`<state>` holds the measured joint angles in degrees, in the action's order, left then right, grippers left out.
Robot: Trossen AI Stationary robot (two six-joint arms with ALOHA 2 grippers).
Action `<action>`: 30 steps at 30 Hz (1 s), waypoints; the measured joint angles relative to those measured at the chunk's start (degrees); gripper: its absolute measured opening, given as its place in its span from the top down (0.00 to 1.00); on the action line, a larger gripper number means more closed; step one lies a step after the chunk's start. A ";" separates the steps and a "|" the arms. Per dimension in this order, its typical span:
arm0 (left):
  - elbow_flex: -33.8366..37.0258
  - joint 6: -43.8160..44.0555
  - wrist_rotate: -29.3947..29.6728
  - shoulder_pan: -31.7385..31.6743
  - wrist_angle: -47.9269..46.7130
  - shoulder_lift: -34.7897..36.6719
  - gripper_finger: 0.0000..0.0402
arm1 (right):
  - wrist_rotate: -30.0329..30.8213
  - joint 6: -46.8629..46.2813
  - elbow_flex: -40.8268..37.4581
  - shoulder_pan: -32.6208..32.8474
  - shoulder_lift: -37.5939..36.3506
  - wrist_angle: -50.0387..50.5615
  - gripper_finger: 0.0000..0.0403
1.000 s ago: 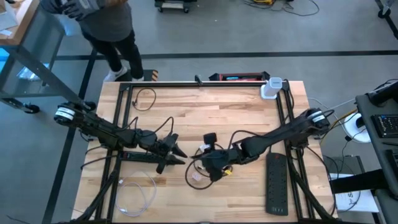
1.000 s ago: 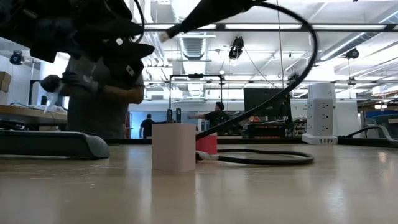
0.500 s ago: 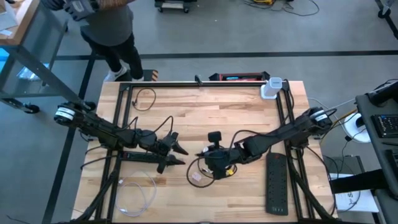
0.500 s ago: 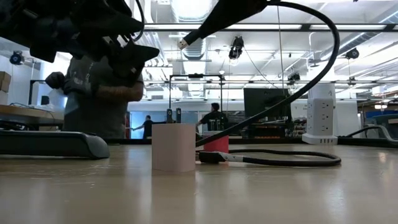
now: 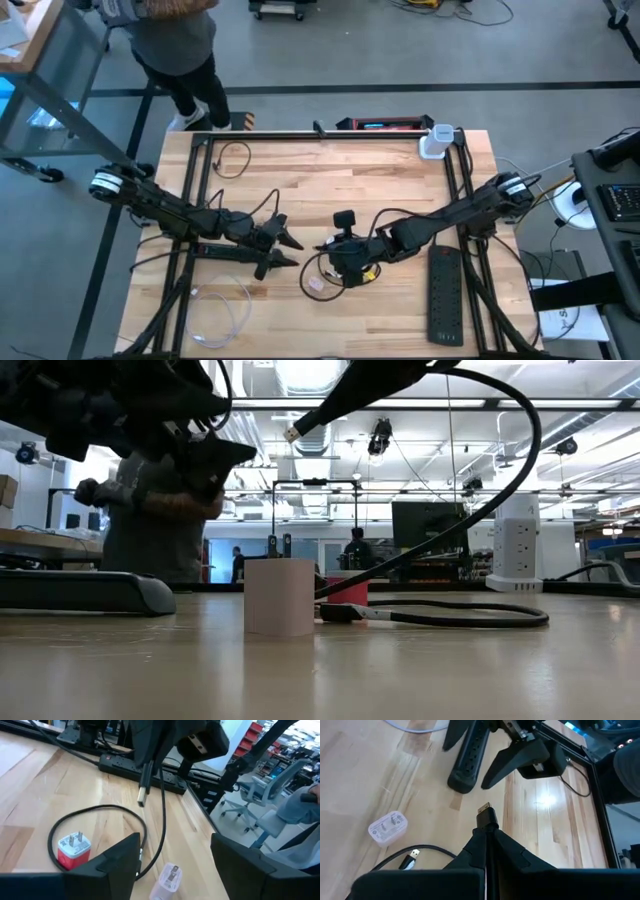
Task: Insert USB
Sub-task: Insert the middle black charger cable into the pink charger adapter
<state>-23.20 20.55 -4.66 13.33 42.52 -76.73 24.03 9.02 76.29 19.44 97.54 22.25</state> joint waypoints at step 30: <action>-29.66 -18.41 8.19 8.58 -38.85 -24.69 0.36 | 14.31 -19.24 -2.54 -6.99 -0.36 26.64 1.00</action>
<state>-52.86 2.14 3.53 21.91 3.67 -101.42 38.35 -10.23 73.76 12.45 97.18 48.89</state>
